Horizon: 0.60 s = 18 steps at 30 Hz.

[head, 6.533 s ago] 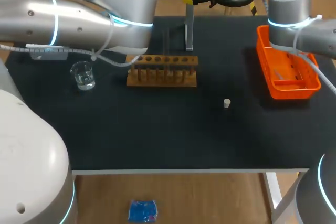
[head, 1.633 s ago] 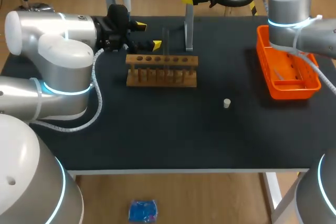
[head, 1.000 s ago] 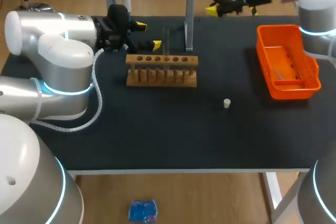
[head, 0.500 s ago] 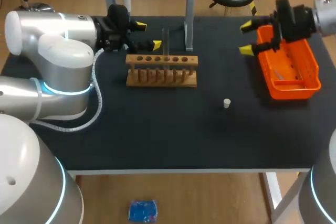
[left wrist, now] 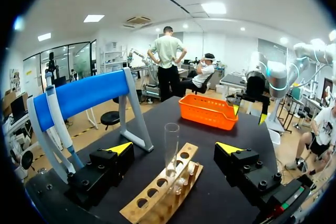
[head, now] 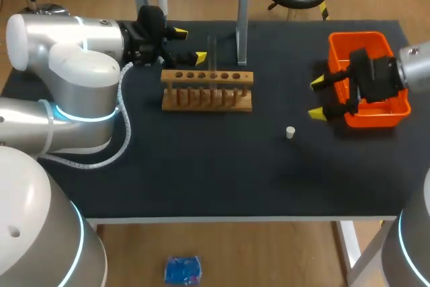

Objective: Invert the test tube, pick up the pipette, mount the tip to pipette, aspirate from beaker and dispense into the tube, eject the tip, return the pipette, and cap with the stopper.

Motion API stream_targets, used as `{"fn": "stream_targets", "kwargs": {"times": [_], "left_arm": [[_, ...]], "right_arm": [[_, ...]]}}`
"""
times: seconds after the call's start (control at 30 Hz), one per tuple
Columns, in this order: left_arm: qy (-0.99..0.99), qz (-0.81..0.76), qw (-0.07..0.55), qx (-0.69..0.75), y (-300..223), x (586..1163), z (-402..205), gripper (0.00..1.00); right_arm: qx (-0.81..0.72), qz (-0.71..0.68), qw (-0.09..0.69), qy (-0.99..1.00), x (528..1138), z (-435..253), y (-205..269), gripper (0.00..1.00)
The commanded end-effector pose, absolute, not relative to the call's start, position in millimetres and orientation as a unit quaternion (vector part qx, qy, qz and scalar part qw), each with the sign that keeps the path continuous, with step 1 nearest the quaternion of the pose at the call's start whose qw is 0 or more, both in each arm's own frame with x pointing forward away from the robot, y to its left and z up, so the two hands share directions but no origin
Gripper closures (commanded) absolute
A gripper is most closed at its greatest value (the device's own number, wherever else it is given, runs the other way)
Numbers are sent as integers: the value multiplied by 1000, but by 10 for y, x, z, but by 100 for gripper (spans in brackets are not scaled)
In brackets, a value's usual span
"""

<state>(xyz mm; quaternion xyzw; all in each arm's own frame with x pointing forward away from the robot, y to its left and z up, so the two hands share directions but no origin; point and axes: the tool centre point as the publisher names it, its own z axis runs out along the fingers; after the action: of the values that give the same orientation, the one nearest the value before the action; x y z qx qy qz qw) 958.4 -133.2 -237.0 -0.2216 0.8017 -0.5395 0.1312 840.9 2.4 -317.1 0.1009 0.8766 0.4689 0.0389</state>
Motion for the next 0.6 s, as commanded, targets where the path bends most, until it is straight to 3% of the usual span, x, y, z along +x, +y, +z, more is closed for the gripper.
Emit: {"fn": "stream_targets", "kwargs": {"times": [0.03, 0.6], "left_arm": [[801, -540, 132, -222, -1336, 9583, -2377, 0], [801, -540, 132, -222, -1336, 9583, -2377, 0]], "right_arm": [[109, 477, 63, 870, 8331, -3345, 59, 0], [93, 478, 41, 873, 8212, -3740, 5, 0]]}}
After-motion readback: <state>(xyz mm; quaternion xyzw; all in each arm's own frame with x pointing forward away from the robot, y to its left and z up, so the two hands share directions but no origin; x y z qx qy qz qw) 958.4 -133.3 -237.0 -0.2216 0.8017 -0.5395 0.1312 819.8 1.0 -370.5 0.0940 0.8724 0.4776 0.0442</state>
